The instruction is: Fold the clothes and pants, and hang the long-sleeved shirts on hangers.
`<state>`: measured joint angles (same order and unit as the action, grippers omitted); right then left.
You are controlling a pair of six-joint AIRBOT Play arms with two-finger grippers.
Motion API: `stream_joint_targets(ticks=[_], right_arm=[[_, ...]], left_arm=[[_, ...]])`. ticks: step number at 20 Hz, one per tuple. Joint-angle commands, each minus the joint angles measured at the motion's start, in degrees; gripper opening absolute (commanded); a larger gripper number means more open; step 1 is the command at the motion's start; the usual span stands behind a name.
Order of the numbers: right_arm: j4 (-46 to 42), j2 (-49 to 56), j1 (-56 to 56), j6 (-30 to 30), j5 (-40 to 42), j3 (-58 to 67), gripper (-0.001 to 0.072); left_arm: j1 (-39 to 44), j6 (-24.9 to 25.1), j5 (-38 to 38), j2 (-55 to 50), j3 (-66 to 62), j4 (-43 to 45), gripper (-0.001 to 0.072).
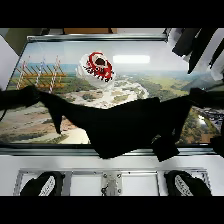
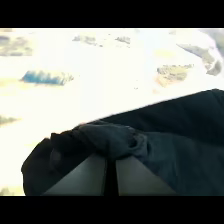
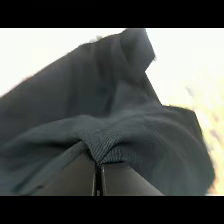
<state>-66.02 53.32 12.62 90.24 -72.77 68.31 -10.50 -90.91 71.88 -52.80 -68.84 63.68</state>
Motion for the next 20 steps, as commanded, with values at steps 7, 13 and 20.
stream_joint_targets(ticks=[7, 13, 20], right_arm=[[1.27, 27.06, -1.25, -0.11, 24.70, 23.58, 0.0606], [-0.09, 17.90, 1.75, -8.87, 12.66, 18.36, 0.0580], [-0.44, 1.01, 1.70, -8.83, 12.72, -5.49, 0.0580]], left_arm=[[5.20, -6.91, 6.08, -46.75, -48.43, 2.84, 0.0658], [9.09, -1.86, 3.91, -36.65, -34.36, 6.97, 0.0657], [40.59, -4.00, -8.76, -27.39, -7.45, 21.99, 0.0656]])
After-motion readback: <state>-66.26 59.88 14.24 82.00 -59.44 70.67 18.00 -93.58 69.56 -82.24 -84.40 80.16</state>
